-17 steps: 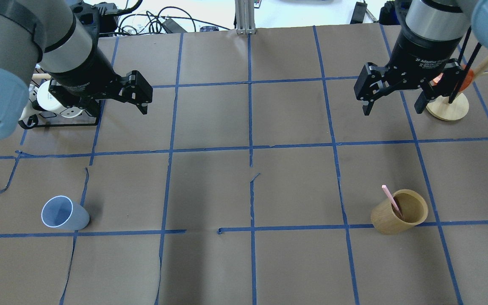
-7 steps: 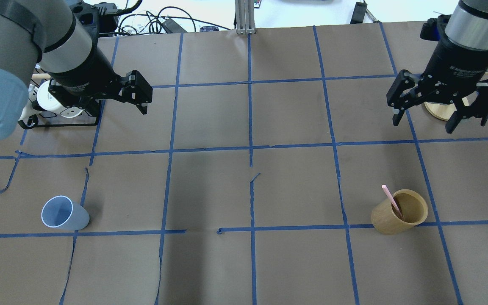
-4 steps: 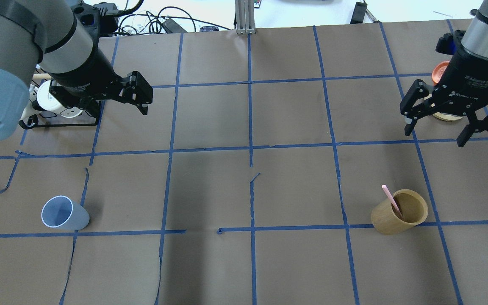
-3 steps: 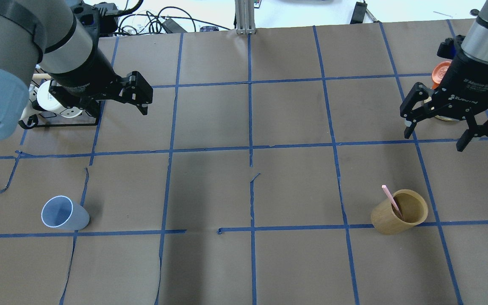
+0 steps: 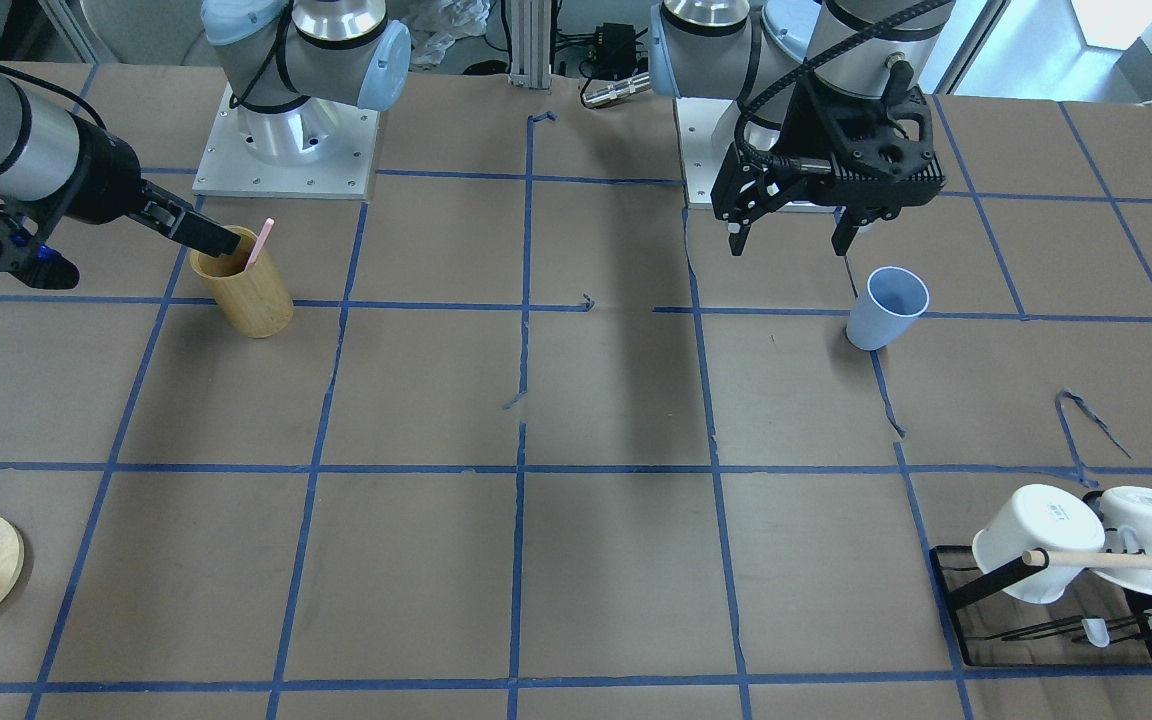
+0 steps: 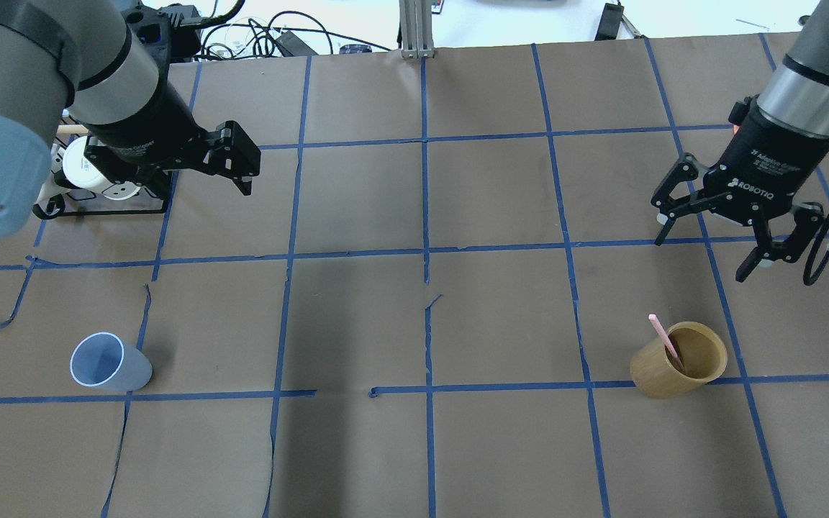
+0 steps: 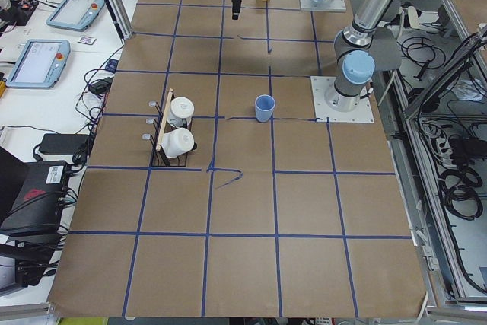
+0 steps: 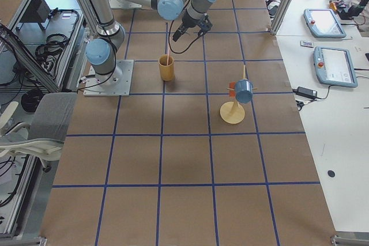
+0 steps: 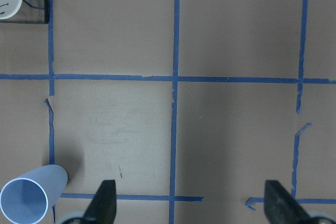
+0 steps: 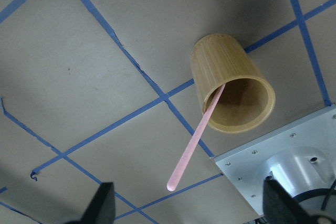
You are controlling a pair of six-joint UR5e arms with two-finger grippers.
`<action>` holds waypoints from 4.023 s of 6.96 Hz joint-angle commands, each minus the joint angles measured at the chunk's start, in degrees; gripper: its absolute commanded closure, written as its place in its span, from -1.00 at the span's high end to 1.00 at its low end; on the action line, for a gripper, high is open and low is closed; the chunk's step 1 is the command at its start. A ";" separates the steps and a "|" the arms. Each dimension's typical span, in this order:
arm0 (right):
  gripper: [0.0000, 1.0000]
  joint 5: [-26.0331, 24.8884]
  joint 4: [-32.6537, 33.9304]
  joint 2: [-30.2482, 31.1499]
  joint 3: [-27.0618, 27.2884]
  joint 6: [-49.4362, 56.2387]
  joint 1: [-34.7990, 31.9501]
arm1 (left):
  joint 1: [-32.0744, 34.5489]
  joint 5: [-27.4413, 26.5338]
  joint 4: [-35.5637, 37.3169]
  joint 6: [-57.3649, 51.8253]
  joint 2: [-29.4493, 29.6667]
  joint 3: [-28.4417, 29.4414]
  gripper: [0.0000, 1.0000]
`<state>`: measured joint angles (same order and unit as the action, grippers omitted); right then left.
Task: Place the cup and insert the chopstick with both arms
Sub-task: 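Move the right gripper toward the bamboo cup with the pink chopstick, then lower the right gripper and grasp the pink chopstick in the bamboo cup, then lift the chopstick with the right gripper while the left grasps the blue cup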
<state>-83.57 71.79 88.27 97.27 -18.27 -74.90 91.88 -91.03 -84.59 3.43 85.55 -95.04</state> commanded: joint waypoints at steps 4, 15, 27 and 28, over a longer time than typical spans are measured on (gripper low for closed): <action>0.69 2.27 0.46 -5.56 5.03 -6.69 0.37 | 0.14 -0.03 -0.22 -0.09 -0.21 0.03 1.00; 0.06 4.56 -6.39 -6.97 5.29 -9.07 0.63 | -0.04 -0.20 -0.13 0.00 -0.39 -0.05 1.00; -0.86 4.82 -15.77 -6.27 0.04 -9.16 4.94 | -21.12 -4.42 10.63 -23.20 -1.61 -26.29 1.00; -0.86 6.82 -18.32 -6.35 -1.98 -9.16 4.94 | -22.78 -7.12 15.81 -23.99 -1.53 -30.68 1.00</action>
<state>-78.35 56.75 81.94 97.80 -27.42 -70.05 70.95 -95.77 -74.57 -19.81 84.08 -120.14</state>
